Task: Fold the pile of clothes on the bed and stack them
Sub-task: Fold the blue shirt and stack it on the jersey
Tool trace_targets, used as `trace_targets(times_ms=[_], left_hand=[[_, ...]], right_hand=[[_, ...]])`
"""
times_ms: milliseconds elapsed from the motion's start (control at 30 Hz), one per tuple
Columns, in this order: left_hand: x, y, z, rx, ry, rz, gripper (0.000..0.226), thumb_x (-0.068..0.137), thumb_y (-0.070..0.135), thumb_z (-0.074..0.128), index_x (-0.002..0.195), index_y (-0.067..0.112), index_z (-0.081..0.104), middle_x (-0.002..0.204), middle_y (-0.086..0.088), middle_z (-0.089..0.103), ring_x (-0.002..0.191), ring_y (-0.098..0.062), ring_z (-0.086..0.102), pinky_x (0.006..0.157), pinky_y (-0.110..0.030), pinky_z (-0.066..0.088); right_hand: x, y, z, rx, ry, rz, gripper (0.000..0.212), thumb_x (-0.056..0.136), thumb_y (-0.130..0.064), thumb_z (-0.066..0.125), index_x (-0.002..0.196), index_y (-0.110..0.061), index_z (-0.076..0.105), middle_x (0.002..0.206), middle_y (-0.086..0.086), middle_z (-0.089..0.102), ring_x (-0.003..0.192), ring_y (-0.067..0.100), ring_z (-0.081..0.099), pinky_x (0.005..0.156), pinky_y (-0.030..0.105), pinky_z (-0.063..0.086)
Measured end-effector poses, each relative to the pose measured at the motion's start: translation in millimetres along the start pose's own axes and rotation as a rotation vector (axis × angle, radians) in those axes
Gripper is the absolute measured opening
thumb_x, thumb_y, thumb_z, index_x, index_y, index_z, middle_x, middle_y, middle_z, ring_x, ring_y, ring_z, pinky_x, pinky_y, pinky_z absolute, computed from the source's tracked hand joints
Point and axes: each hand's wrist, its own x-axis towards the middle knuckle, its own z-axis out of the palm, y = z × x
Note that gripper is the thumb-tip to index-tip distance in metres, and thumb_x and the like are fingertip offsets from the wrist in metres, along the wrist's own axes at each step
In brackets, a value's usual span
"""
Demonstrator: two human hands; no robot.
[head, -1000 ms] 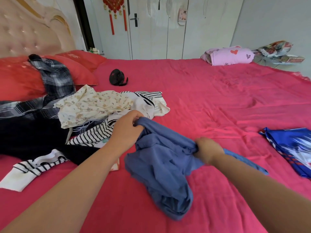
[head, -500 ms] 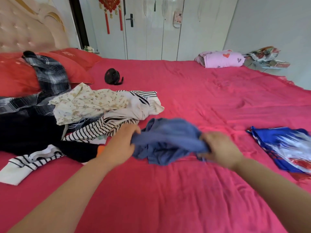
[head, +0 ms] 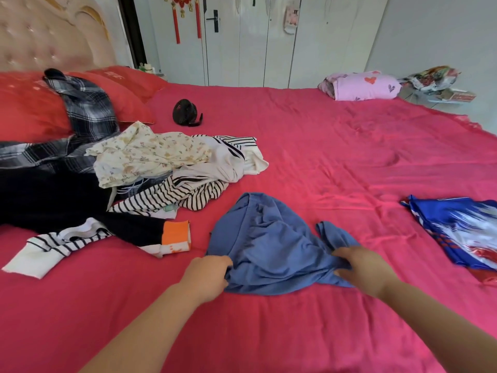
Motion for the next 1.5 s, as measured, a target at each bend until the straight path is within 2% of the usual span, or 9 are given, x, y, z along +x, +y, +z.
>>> trace_targets(times_ms=[133,367,600,733,900,1033,1167,1300,1500], left_hand=[[-7,-14,-20,-0.155,-0.016,-0.020,0.022,0.079,0.016,0.057,0.100,0.025,0.059,0.093,0.008,0.060,0.089,-0.016,0.056,0.065,-0.025,0.036],[-10,-32,-54,-0.174,-0.269,0.043,0.023,0.080,0.038,0.067,0.088,0.017,0.072,0.084,0.008,0.067,0.076,-0.004,0.058,0.070,-0.019,0.044],[39,6,-50,-0.456,0.162,-0.082,0.031,0.089,0.031,0.058,0.117,0.020,0.058,0.110,0.002,0.062,0.102,-0.016,0.056,0.081,-0.024,0.040],[68,10,-48,-0.498,0.216,-0.127,0.037,0.092,0.030,0.052,0.126,0.016,0.050,0.117,-0.005,0.059,0.106,-0.022,0.054,0.084,-0.032,0.044],[98,-1,-49,-0.491,0.307,-0.157,0.057,0.094,0.040,0.047,0.143,0.016,0.031,0.143,-0.010,0.038,0.131,-0.025,0.035,0.105,-0.037,0.032],[107,-9,-42,-0.372,0.092,-0.171,0.070,0.089,0.047,0.051,0.147,0.025,0.019,0.147,-0.007,0.032,0.134,-0.029,0.031,0.106,-0.047,0.033],[97,-8,-31,-0.399,0.041,-0.153,0.022,0.091,0.022,0.049,0.111,0.015,0.052,0.110,-0.007,0.060,0.102,-0.027,0.055,0.083,-0.037,0.045],[83,-12,-44,-0.634,0.328,-0.088,0.024,0.087,0.003,0.049,0.104,0.017,0.058,0.095,0.003,0.061,0.088,-0.014,0.055,0.077,-0.018,0.044],[57,-10,-79,-0.952,0.317,0.093,0.046,0.082,-0.008,0.051,0.087,0.037,0.059,0.089,0.018,0.062,0.082,0.005,0.055,0.075,-0.013,0.042]], right_hand=[[-7,-2,-24,0.235,0.149,-0.037,0.019,0.075,-0.019,0.068,0.094,-0.021,0.064,0.087,-0.001,0.065,0.086,0.021,0.059,0.072,0.024,0.039],[-7,-3,-44,0.259,-0.375,-0.017,0.038,0.083,-0.043,0.062,0.053,-0.021,0.054,0.053,-0.011,0.046,0.056,-0.001,0.044,0.059,0.012,0.035],[37,-43,-14,0.343,-0.114,0.160,0.045,0.090,-0.034,0.056,0.130,-0.013,0.050,0.126,0.007,0.058,0.118,0.022,0.052,0.093,0.025,0.036],[52,-70,-7,0.460,-0.114,0.152,0.016,0.086,-0.023,0.054,0.092,-0.009,0.059,0.087,0.005,0.062,0.080,0.016,0.053,0.072,0.030,0.038],[41,-99,-26,0.662,-0.478,-0.396,0.021,0.083,-0.016,0.063,0.102,-0.008,0.064,0.084,-0.002,0.059,0.080,0.005,0.050,0.081,0.032,0.045],[37,-100,-29,0.751,-0.819,-0.355,0.023,0.084,-0.019,0.065,0.107,-0.018,0.070,0.090,-0.018,0.068,0.086,-0.009,0.059,0.080,0.008,0.045],[59,-93,-17,0.952,-0.547,0.032,0.023,0.087,-0.006,0.054,0.078,-0.019,0.070,0.068,-0.006,0.063,0.062,0.003,0.057,0.058,0.013,0.046],[83,-90,-2,1.042,-0.146,0.292,0.027,0.086,0.005,0.047,0.105,-0.009,0.061,0.071,0.005,0.057,0.056,0.014,0.054,0.049,0.019,0.047],[91,-115,-12,1.000,-0.193,-0.100,0.035,0.088,0.009,0.046,0.102,-0.022,0.054,0.085,-0.012,0.057,0.078,0.010,0.049,0.053,0.006,0.040]])
